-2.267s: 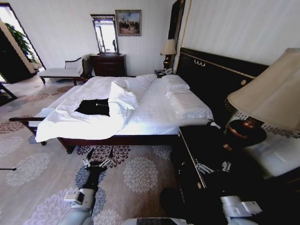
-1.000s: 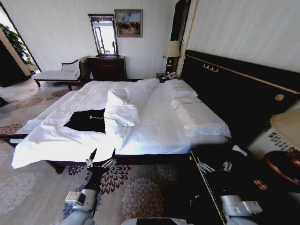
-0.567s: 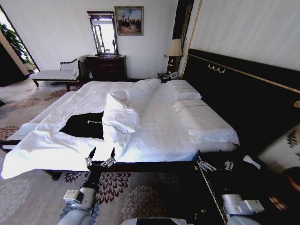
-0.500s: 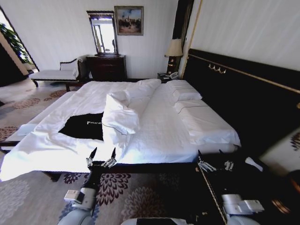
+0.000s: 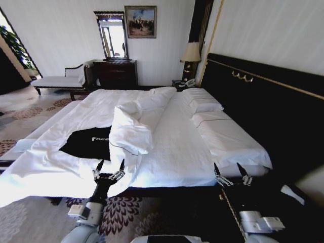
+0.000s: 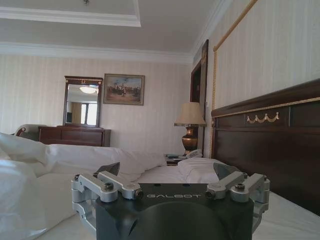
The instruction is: Fold the clothes on the bed.
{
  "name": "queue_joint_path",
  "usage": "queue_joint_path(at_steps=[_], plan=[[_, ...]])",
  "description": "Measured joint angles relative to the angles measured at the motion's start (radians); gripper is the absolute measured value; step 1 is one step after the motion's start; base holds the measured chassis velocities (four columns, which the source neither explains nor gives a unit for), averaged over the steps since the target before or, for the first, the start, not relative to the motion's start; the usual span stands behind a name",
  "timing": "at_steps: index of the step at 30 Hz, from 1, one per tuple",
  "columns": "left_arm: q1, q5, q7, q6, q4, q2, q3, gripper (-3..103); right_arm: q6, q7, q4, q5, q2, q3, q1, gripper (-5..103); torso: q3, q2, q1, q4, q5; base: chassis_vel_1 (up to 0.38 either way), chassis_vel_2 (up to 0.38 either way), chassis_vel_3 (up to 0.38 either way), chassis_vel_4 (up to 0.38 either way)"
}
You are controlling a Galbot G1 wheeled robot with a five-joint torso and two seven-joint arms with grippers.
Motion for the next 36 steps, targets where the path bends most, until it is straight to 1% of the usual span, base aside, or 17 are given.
queue_joint_path(at_steps=[10,25,32,36], plan=[[0.000,-0.003,-0.005,-0.006,0.008,0.000,-0.005,100,0.012,-0.026,0.003,-0.020,0.014,-0.002,-0.005,100,0.000,0.000,0.001,0.0001,-0.0001,-0.126,0.127,0.116,-0.129],[-0.001,-0.006,-0.009,-0.014,0.013,0.006,-0.013,100,0.024,-0.033,0.000,-0.036,0.021,-0.004,-0.007,100,0.000,0.000,0.000,0.0000,0.0001,0.007,0.013,-0.006,-0.013],[-0.001,-0.003,-0.011,-0.015,0.018,0.005,-0.010,100,0.024,-0.031,-0.002,-0.036,0.016,-0.004,-0.008,100,0.000,0.000,0.000,0.0000,-0.0001,0.053,0.214,-0.066,-0.209],[-0.006,0.000,-0.012,-0.016,0.023,0.005,-0.009,100,0.025,-0.031,-0.007,-0.036,0.014,-0.005,-0.006,100,0.000,0.000,0.000,0.0000,-0.0001,0.143,0.310,-0.144,-0.317]])
